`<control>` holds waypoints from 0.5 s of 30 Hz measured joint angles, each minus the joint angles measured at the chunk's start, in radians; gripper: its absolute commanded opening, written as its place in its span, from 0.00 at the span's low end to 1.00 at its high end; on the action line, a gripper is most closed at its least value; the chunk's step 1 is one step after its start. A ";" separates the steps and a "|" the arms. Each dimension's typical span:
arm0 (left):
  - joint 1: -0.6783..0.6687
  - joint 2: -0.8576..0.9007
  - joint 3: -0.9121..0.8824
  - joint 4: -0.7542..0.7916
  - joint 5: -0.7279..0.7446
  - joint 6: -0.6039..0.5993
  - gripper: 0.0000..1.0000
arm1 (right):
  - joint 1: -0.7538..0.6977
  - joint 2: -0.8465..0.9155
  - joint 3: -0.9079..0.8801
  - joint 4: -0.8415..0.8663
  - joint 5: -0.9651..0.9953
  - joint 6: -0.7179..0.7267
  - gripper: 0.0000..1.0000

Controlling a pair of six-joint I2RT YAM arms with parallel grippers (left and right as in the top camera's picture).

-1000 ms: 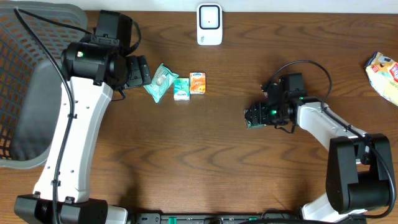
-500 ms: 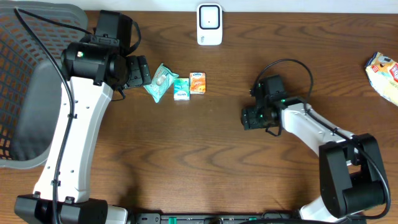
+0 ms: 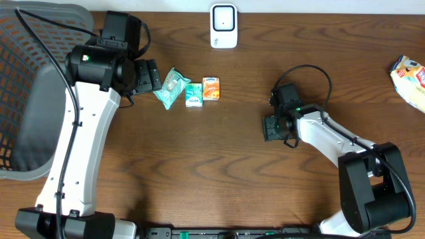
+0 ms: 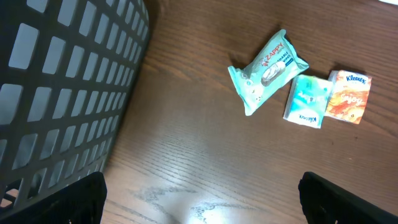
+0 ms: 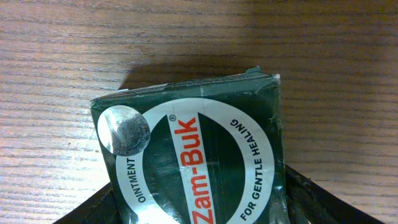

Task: Scan the item barcode
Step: 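Hold the tin raised in the right gripper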

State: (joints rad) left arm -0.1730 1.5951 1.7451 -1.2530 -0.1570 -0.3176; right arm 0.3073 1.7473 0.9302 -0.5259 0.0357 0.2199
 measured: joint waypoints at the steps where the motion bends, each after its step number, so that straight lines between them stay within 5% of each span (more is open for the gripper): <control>1: 0.000 0.000 0.000 0.000 0.000 0.000 0.98 | 0.000 0.000 0.000 0.000 0.001 0.000 0.69; 15: 0.000 0.000 0.000 0.000 0.000 0.000 0.98 | 0.001 0.000 -0.004 0.021 -0.001 -0.058 0.75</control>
State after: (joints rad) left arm -0.1730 1.5951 1.7451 -1.2530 -0.1570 -0.3176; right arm 0.3084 1.7473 0.9260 -0.5049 0.0345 0.1619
